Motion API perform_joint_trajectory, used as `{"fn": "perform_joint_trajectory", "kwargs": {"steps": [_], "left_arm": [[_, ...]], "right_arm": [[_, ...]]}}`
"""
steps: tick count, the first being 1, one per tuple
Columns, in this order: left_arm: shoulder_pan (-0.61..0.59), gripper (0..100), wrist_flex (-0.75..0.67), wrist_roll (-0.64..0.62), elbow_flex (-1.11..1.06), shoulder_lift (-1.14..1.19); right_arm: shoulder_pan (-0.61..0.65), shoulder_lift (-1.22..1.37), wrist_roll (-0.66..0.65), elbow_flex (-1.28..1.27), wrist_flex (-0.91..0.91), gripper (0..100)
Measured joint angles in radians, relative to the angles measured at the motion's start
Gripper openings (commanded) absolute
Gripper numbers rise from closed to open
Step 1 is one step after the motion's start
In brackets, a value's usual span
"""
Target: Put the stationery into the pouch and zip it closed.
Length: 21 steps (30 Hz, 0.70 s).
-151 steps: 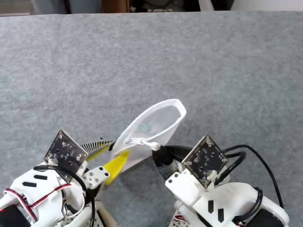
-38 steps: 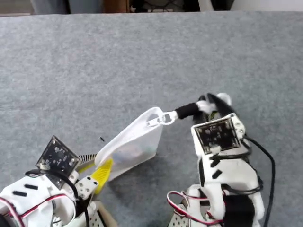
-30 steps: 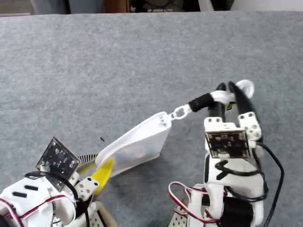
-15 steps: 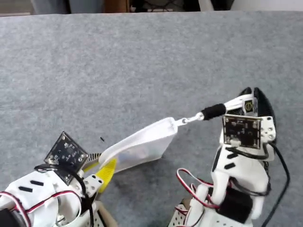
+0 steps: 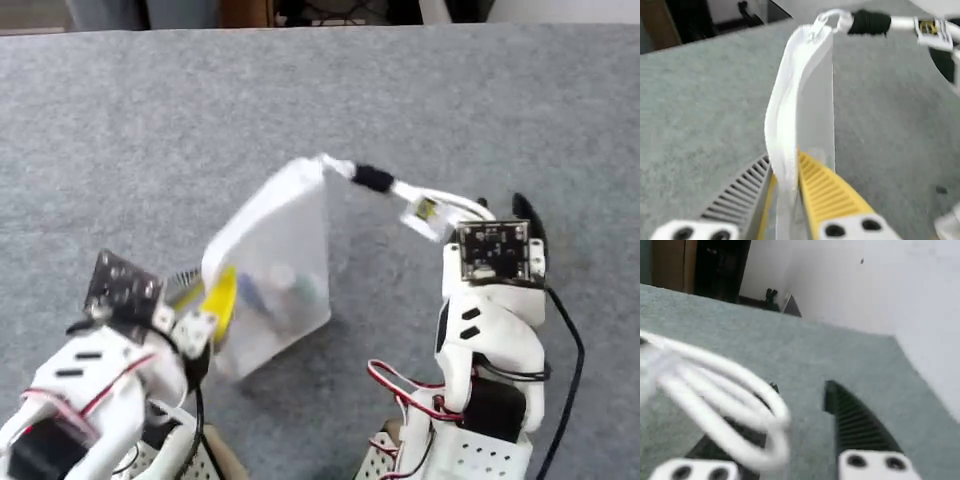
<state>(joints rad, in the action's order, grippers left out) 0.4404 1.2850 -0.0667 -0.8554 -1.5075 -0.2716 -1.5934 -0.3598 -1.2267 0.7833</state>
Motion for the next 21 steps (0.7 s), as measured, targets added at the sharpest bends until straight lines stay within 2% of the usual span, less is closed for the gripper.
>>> {"fn": "perform_joint_trajectory", "kwargs": {"steps": [2,3,5,7,13,18,21], "left_arm": [[-0.015,12,-0.098,-0.002,-0.032,0.04],[-0.018,19,-0.123,-0.002,-0.034,0.066],[-0.018,34,-0.129,0.002,-0.026,0.13],[-0.012,44,-0.101,0.005,-0.02,0.221],[0.025,45,0.011,0.012,0.13,0.423],[0.028,46,0.011,0.012,0.149,0.46],[-0.003,46,-0.035,0.012,0.166,0.466]], "right_arm": [[0.0,0.0,0.048,0.0,0.041,28.1],[0.0,0.0,0.069,0.0,0.063,28.2],[-0.002,0.0,0.103,0.0,0.101,28.1],[0.006,-0.002,0.115,-0.006,0.132,28.1],[0.083,-0.003,0.129,-0.006,0.204,28.0],[0.117,-0.003,0.192,-0.006,0.219,28.0],[0.155,-0.003,0.201,-0.006,0.262,28.0]]}}
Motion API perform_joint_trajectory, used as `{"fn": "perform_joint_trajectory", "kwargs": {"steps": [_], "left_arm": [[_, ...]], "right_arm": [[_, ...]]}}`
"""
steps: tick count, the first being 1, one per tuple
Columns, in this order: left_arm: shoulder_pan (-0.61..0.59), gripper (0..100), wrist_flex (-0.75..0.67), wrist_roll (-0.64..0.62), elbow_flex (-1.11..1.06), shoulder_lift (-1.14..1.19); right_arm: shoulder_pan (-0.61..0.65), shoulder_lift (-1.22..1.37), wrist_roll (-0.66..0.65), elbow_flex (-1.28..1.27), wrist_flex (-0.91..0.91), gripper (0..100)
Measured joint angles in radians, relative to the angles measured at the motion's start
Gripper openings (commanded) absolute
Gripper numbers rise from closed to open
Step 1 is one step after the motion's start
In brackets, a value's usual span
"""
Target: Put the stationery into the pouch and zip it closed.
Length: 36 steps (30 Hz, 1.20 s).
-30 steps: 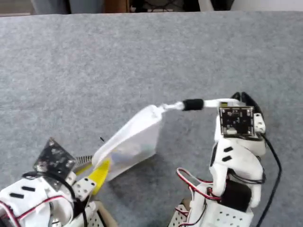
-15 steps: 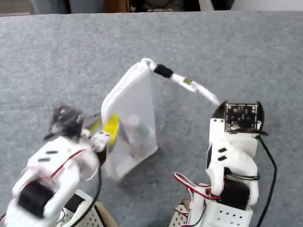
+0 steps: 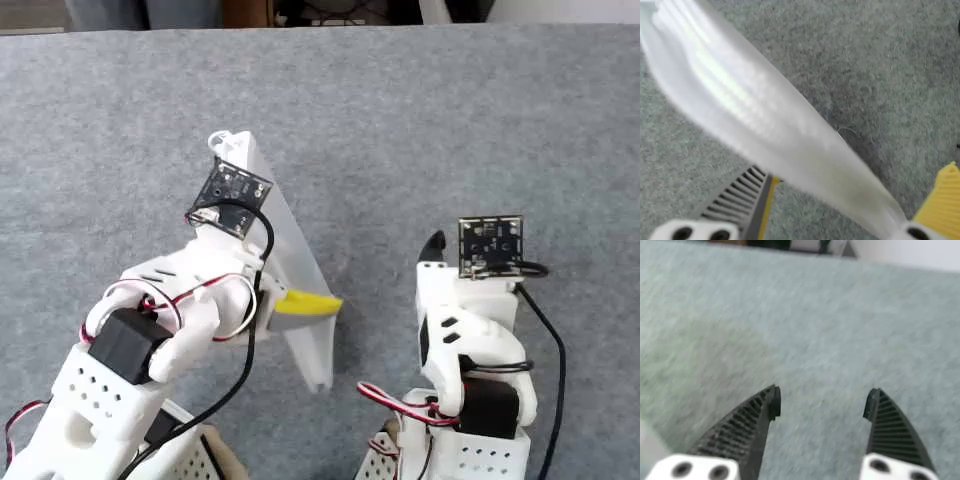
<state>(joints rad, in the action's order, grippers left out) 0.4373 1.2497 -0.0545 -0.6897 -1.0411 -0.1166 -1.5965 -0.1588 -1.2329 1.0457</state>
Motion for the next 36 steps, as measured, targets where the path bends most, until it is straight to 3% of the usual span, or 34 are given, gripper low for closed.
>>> {"fn": "perform_joint_trajectory", "kwargs": {"steps": [4,11,17,24,29,32,36], "left_arm": [[-0.021,46,-0.029,0.002,0.041,0.008],[0.158,46,-0.051,0.002,0.066,0.133],[0.144,46,-0.078,0.002,0.066,0.227],[0.008,45,-0.054,0.002,-0.035,0.226],[-0.181,45,-0.054,0.002,-0.221,0.227],[-0.276,37,-0.049,0.002,-0.272,0.229],[-0.385,17,-0.044,0.0,-0.293,0.23]], "right_arm": [[0.041,0.0,0.009,0.0,0.031,28.0],[0.095,0.0,0.069,-0.021,0.031,28.0],[0.098,0.0,0.074,-0.021,0.031,27.9],[0.098,-0.002,0.074,-0.068,0.037,24.8],[0.098,0.0,0.074,-0.133,0.031,0.8],[0.098,0.0,0.072,-0.138,-0.006,5.7],[0.098,0.0,0.074,-0.138,-0.017,2.1]]}}
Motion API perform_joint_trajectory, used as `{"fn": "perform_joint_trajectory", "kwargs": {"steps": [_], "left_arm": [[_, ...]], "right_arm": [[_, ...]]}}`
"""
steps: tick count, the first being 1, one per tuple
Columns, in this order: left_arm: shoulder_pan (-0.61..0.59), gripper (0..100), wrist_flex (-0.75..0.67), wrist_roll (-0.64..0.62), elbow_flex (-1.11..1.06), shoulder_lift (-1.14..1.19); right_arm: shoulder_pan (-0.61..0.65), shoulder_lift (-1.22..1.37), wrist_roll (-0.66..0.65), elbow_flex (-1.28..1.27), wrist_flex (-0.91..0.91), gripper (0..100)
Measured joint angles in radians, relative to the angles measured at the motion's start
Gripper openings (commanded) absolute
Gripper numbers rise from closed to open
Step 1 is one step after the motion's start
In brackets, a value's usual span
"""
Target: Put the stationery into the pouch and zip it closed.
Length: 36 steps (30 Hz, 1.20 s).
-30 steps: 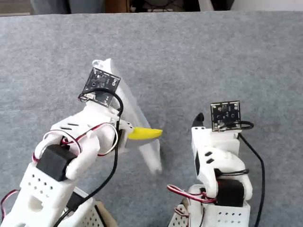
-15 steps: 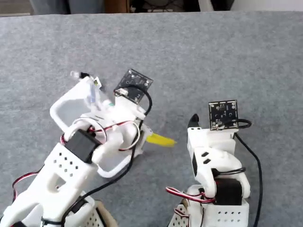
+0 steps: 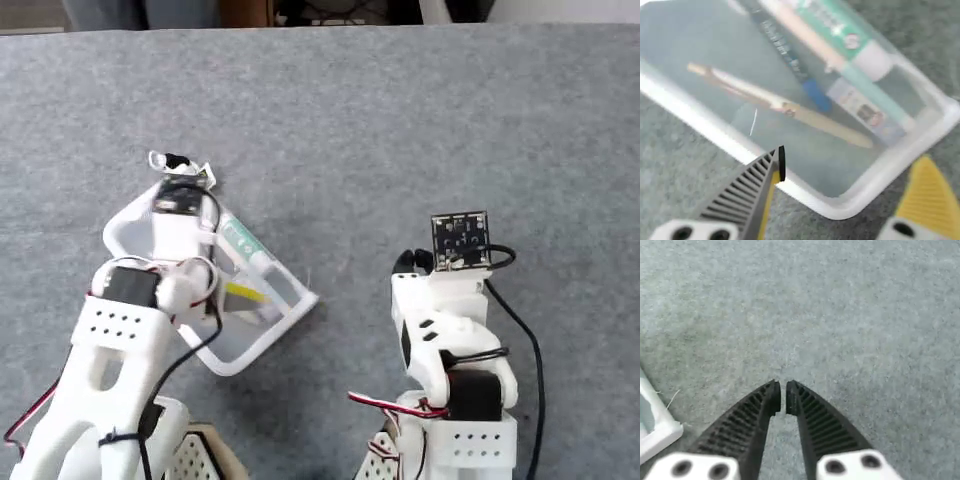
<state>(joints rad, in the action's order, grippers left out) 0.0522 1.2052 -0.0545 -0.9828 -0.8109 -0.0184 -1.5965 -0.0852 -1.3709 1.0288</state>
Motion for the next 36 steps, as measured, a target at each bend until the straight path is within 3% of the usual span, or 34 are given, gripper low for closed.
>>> {"fn": "perform_joint_trajectory", "kwargs": {"steps": [3,6,15,24,36], "left_arm": [[-0.054,2,0.029,-0.002,0.0,0.0],[-0.075,6,0.101,-0.002,0.0,0.0],[-0.078,3,0.152,-0.002,-0.058,0.0],[-0.083,3,0.0,0.003,-0.238,0.0],[-0.292,3,-0.192,0.003,-0.387,-0.005]], "right_arm": [[0.0,0.0,-0.002,0.0,0.0,1.5],[0.0,0.0,-0.002,0.0,0.025,1.2],[-0.11,0.0,-0.002,-0.106,0.031,1.3],[-0.107,0.0,-0.002,-0.155,0.031,1.3],[-0.107,0.0,-0.002,-0.242,0.034,1.3]]}}
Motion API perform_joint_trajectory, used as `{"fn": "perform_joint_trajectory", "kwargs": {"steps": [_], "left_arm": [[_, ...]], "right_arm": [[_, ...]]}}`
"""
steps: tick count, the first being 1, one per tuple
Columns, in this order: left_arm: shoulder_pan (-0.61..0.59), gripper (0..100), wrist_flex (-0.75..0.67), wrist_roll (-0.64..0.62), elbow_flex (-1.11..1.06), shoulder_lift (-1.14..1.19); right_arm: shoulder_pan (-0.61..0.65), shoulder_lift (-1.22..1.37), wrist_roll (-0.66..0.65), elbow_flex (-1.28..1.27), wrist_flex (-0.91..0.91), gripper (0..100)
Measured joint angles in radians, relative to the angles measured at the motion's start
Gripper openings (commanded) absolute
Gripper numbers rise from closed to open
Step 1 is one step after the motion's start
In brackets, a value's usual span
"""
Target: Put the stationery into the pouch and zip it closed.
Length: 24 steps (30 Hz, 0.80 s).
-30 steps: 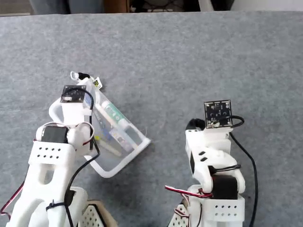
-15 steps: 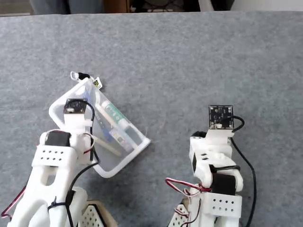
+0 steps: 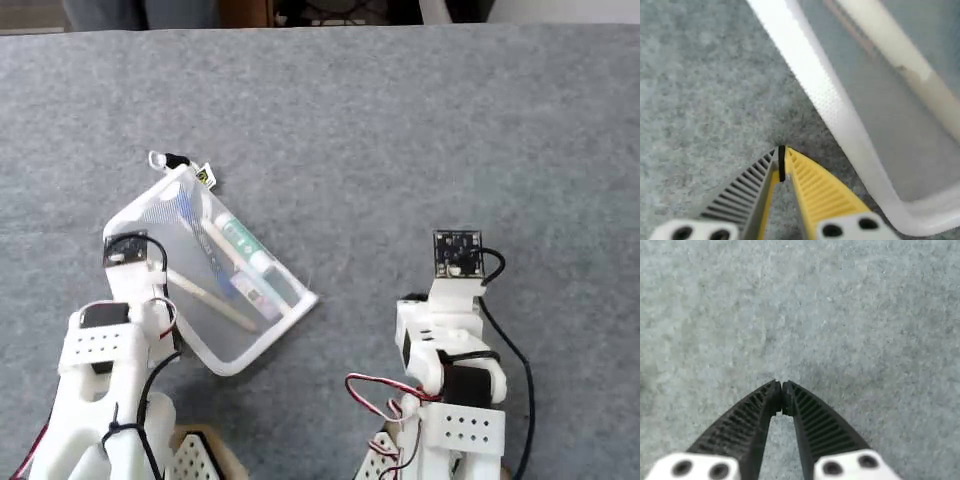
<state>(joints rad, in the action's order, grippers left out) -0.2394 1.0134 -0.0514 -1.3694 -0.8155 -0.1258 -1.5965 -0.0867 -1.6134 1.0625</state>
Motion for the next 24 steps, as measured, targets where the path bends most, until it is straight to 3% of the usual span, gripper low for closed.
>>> {"fn": "perform_joint_trajectory", "kwargs": {"steps": [24], "left_arm": [[-0.006,3,-0.063,-0.005,-0.061,-0.008]], "right_arm": [[0.0,0.0,0.0,-0.055,0.103,1.4]]}}
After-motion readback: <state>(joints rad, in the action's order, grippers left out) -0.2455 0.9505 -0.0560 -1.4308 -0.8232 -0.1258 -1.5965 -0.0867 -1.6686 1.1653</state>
